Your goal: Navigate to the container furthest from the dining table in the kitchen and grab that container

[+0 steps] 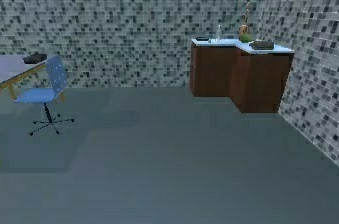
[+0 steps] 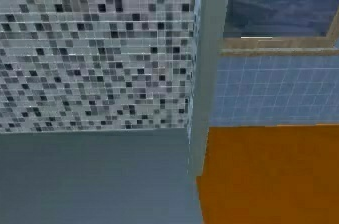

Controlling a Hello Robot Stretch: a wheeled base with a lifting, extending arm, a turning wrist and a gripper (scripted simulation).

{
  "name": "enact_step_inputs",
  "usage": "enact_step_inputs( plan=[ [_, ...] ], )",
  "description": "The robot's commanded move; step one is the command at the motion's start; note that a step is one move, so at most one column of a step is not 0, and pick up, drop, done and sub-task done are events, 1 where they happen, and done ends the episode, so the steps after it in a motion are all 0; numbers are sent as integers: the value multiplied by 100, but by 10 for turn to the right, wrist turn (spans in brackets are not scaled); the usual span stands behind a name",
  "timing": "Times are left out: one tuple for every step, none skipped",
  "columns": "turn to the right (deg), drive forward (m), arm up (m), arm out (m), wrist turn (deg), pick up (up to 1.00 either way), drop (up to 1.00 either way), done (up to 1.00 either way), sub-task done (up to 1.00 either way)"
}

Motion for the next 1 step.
enact_step_inputs(
  plan=[
    [-420, 0, 0, 0, 0, 0, 0, 0, 0]
  ],
)
